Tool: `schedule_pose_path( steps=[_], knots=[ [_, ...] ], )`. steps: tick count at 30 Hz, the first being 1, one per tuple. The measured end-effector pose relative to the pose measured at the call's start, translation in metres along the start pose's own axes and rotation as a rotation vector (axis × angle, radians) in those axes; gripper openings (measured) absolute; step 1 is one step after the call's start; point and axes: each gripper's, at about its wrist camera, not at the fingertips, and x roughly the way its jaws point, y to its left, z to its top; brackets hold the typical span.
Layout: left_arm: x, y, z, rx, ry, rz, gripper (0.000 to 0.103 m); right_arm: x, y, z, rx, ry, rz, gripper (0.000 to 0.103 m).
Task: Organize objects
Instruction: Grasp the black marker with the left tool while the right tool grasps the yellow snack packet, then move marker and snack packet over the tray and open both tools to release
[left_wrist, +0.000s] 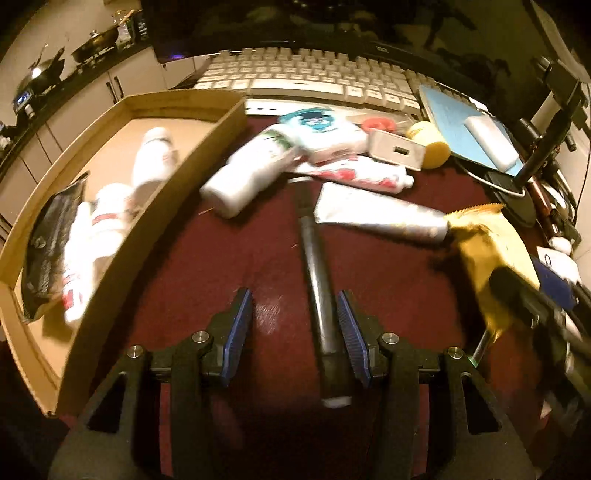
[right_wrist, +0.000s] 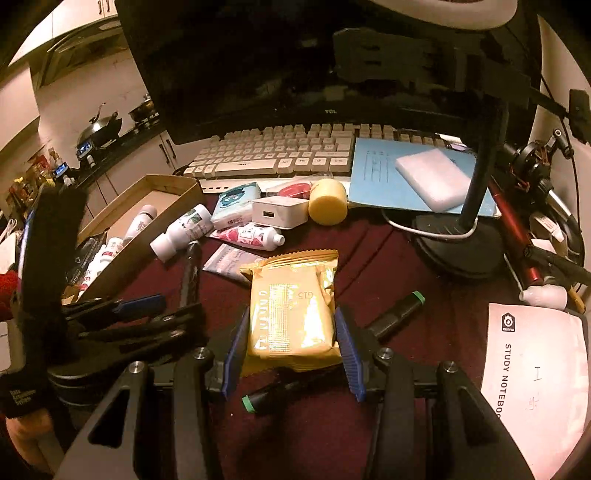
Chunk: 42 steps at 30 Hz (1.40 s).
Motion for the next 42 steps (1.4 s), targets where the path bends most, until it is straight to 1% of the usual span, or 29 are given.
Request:
schedule_pose_path(
  steps=[3,5,7,10,11,12,13,16,18,22,24,26,29,30,32,34,37,40,42],
  knots=[
    [-0.002,0.012,-0.004,-0.037,-0.007,0.023,0.049,0.001,0.000,0.000,0.008,0.001,0.007,0.046],
    [-0.002,0.016,-0.001,-0.054,-0.004,0.003,0.049,0.001,0.002,-0.001,0.006,-0.004,0.019,0.046],
    [-0.002,0.011,0.003,-0.042,-0.006,-0.005,0.049,0.002,0.006,-0.001,-0.004,-0.004,0.024,0.046],
    [0.002,-0.003,0.011,0.015,-0.027,0.000,0.049,0.002,0.008,-0.002,-0.004,0.001,0.026,0.046],
    [0.003,-0.006,0.011,0.027,-0.031,0.003,0.046,0.002,0.007,-0.002,-0.004,0.001,0.023,0.046],
    [0.006,-0.009,0.011,0.045,-0.029,0.015,0.035,0.001,0.007,-0.003,-0.004,-0.001,0.020,0.046],
    [0.006,-0.012,0.010,0.061,-0.048,0.029,0.025,0.002,0.007,-0.003,-0.004,0.001,0.017,0.046],
    [0.007,-0.010,0.009,0.062,-0.054,0.004,0.014,0.003,0.004,-0.002,0.005,0.010,0.014,0.046],
    [0.006,-0.006,0.003,0.061,-0.067,0.002,0.014,0.002,0.005,-0.001,-0.001,0.001,0.006,0.046],
    [-0.004,0.002,-0.011,0.045,-0.058,-0.024,0.014,0.002,0.008,-0.002,-0.007,0.005,0.016,0.046],
    [-0.009,0.005,-0.019,0.033,-0.058,-0.024,0.014,0.003,0.010,-0.002,-0.009,0.010,0.020,0.046],
    [-0.011,0.007,-0.023,0.028,-0.069,-0.026,0.014,0.004,0.013,-0.003,-0.014,0.011,0.031,0.046],
    [-0.013,0.007,-0.023,0.013,-0.073,-0.031,0.014,0.009,0.019,-0.004,-0.023,0.034,0.046,0.046],
    [-0.015,0.008,-0.023,0.004,-0.082,-0.040,0.014,0.009,0.021,-0.004,-0.025,0.036,0.058,0.046],
    [-0.025,0.010,-0.023,-0.020,-0.128,-0.062,0.014,0.005,0.026,-0.002,-0.042,0.029,0.065,0.046],
    [-0.032,0.012,-0.023,-0.029,-0.148,-0.062,0.014,0.001,0.030,-0.001,-0.055,0.017,0.064,0.046],
    [-0.038,0.018,-0.021,-0.047,-0.154,-0.056,0.014,-0.001,0.034,0.001,-0.058,0.018,0.070,0.046],
    [-0.050,0.030,-0.021,-0.088,-0.177,-0.076,0.014,-0.006,0.042,0.003,-0.063,0.010,0.087,0.046],
    [-0.058,0.038,-0.022,-0.105,-0.202,-0.091,0.014,-0.010,0.050,0.003,-0.078,-0.006,0.114,0.046]
  ],
)
